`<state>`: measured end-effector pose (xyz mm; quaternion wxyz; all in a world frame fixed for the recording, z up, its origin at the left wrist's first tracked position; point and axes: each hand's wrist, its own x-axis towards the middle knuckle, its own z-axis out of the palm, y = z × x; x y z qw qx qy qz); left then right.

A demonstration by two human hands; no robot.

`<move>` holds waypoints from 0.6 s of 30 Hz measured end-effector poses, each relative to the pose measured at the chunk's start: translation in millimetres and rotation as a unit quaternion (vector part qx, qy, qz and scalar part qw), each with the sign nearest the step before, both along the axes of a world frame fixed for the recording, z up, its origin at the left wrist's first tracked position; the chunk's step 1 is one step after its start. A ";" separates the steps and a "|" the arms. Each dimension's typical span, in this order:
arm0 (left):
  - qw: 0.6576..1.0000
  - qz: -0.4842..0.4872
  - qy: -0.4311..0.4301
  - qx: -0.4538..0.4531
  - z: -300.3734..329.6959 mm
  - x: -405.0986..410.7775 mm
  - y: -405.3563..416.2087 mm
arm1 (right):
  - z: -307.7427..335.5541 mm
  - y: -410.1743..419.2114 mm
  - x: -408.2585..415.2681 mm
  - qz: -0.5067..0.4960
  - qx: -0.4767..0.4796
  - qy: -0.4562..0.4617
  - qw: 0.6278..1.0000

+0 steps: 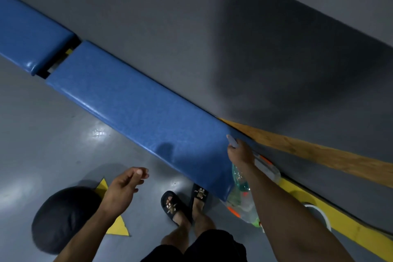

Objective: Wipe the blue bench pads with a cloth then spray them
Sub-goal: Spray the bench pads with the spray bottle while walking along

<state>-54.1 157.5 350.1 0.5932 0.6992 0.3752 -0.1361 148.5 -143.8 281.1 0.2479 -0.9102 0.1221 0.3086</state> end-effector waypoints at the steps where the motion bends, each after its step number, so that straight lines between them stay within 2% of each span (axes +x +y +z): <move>1: 1.000 0.002 -0.001 0.003 1.3 1.3 -0.8 | -1.0 3.8 5.4 0.014 -0.004 0.002 1.000; 5: 1.000 0.023 -0.002 0.013 3.6 1.3 -5.1 | -6.3 15.1 13.3 0.051 -0.038 0.005 0.998; 11: 0.998 0.061 0.001 0.030 9.6 -8.2 -12.8 | -19.8 22.0 -3.4 0.127 -0.005 0.034 0.991; 18: 0.996 0.083 0.007 0.031 11.8 -29.2 -16.8 | -23.8 41.8 -62.4 0.209 0.013 0.064 0.976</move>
